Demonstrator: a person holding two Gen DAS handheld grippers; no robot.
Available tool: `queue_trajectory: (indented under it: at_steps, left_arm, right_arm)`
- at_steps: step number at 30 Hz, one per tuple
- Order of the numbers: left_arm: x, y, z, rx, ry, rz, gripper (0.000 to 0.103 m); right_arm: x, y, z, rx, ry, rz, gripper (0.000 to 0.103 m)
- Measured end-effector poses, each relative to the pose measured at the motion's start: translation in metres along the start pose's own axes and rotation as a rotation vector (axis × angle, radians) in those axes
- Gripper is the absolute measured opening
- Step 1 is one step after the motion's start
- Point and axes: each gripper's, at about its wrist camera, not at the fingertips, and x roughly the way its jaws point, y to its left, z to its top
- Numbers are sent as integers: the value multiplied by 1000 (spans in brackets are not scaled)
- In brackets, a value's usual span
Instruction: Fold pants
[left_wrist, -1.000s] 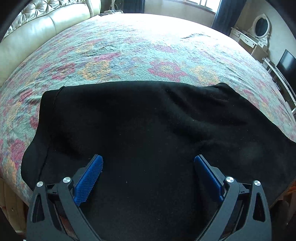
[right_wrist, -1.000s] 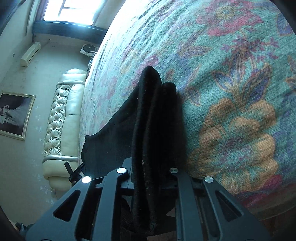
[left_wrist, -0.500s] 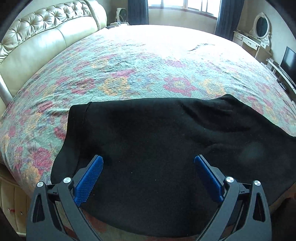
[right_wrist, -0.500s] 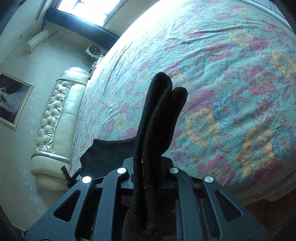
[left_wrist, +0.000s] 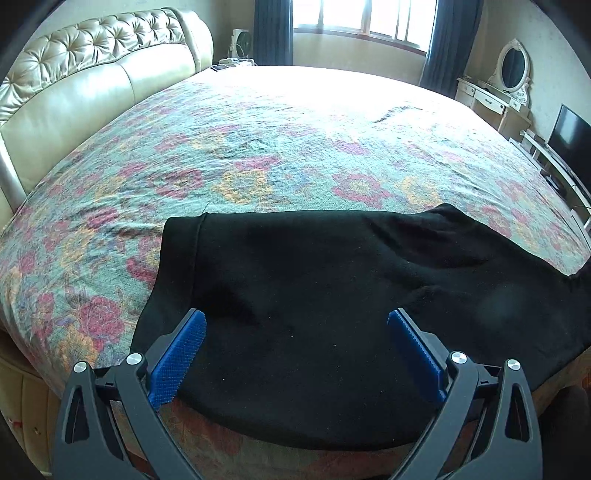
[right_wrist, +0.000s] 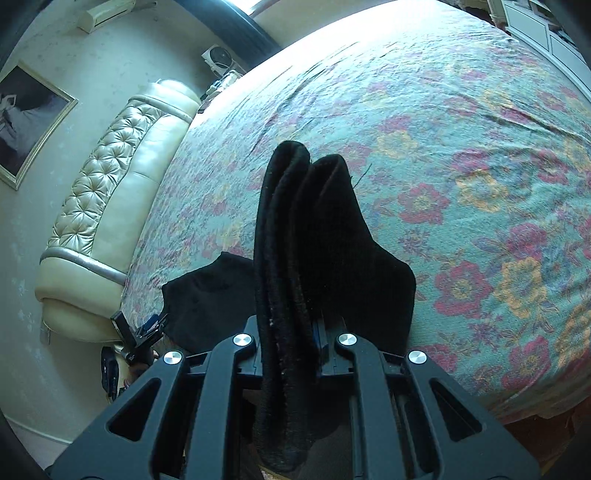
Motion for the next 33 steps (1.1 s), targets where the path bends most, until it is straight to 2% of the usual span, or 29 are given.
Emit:
queue_trajectory:
  at_steps: [2,4,8,15,23,24,26,30,32,33]
  left_arm:
    - [-4,4,0,-2,-8,0,98]
    - [-8,7,-2,-5,-16,-4,98]
    - [-15,15,-6,-7,-24,-3,98]
    - [-20,29,-15,-31,-22,-1,98]
    - [-20,37,-20,-57,-14,-8,98]
    - [-19,37,-20,-57,-14,-8,98]
    - [-19,37,-21,-58,-13,-11,98]
    - [-17,39,-23,-61,-8,-8,98]
    - [-16,41,-25,-68,-7,-8,98]
    - [-15,42,-26,-73,-5,-9,98]
  right_arm:
    - [22,24,-1,-34,13,-23,13]
    - [48,44,-4,-52,37,-8,13]
    - [105,80,-18,-114,87,-74,13]
    - [196,110,-47,-146,184,-132,13]
    - [255,125,-68,-189,217,-245,15]
    - [259,125,-69,-186,215,-253,17]
    - [265,124,-72,-157,203,-242,27]
    - [272,121,-77,-123,190,-201,43]
    - [273,120,-79,-106,181,-164,55]
    - [273,119,-81,-90,177,-144,57]
